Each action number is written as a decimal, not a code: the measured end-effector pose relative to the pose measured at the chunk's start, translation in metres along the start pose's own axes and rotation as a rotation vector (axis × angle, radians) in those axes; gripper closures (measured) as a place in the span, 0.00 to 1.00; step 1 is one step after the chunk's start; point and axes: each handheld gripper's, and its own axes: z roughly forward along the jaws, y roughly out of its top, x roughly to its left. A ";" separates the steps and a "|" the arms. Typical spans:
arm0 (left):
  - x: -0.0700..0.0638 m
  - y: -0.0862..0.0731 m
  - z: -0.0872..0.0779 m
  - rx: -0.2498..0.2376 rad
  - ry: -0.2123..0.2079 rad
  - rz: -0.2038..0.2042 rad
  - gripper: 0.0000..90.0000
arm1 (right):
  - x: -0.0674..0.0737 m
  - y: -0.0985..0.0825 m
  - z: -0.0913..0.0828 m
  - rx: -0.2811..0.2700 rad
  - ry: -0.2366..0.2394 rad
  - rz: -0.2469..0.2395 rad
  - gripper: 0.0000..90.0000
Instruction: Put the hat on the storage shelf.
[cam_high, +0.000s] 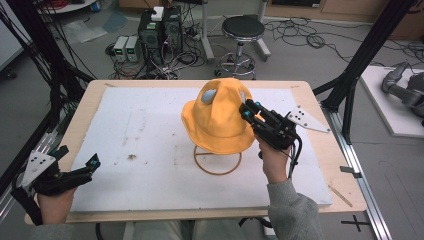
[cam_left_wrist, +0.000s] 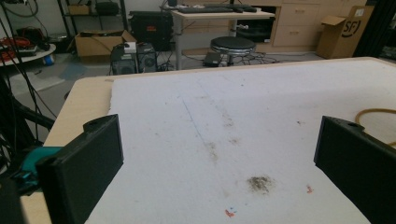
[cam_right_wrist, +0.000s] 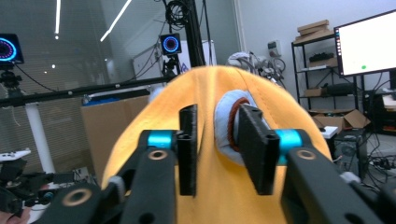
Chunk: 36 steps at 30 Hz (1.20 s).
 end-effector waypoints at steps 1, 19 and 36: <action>0.000 0.000 0.000 0.001 0.000 0.001 0.02 | 0.000 0.000 -0.001 0.002 0.001 0.004 0.70; -0.001 0.001 0.000 -0.002 -0.005 0.004 0.02 | -0.010 0.006 -0.012 -0.035 -0.036 0.066 0.42; -0.001 0.001 0.000 -0.004 -0.011 0.005 0.02 | -0.021 0.012 -0.029 -0.039 -0.170 0.016 0.17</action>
